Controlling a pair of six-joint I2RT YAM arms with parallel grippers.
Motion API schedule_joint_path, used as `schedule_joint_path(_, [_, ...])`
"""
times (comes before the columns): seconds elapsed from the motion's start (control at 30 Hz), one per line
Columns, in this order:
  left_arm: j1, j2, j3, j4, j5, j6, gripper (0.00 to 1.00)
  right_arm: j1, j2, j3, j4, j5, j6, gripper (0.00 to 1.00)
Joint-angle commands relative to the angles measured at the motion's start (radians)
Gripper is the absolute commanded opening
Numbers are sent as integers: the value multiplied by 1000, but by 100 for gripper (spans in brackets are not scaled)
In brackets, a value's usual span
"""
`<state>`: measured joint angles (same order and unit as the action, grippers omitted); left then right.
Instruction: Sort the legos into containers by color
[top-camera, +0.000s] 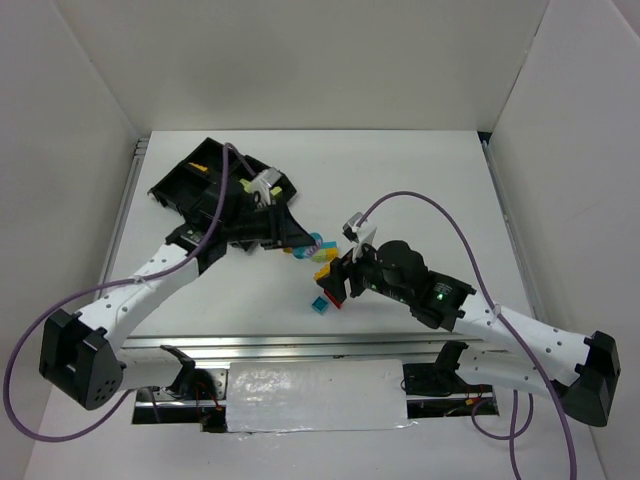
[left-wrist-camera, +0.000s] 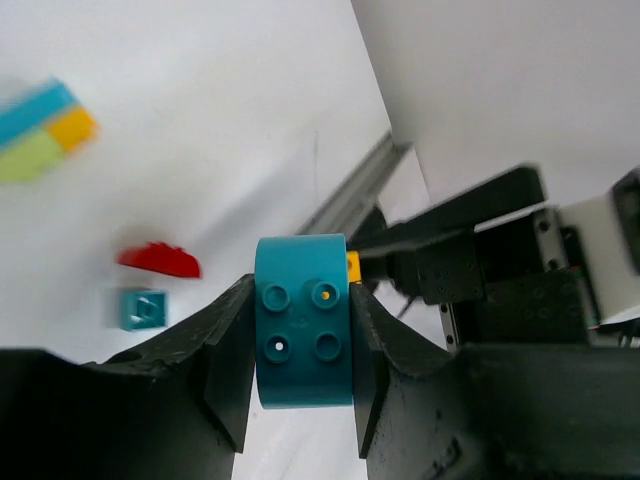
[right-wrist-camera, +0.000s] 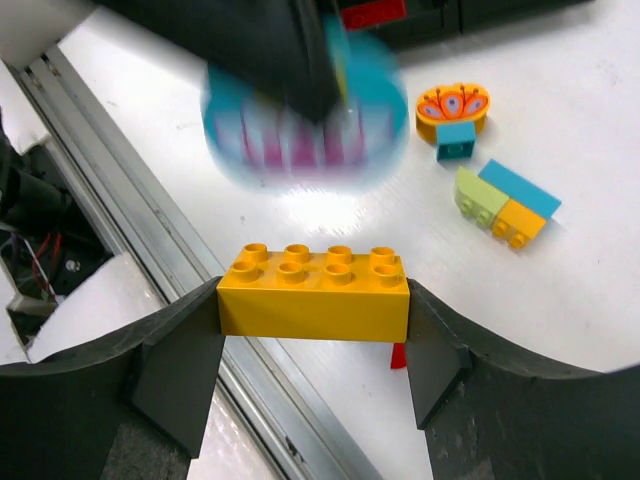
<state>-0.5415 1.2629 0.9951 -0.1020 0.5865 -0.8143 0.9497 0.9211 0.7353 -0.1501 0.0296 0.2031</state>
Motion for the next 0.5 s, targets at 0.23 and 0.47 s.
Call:
schedule_joint_path(0.23, [330,-92,172,-193,-92,141,0,1,-25,-27,11,-2,-7,0])
schedule_joint_path(0.47, [653,27,303,-430,-652,12,0,1,-27,-40,50,41,54,0])
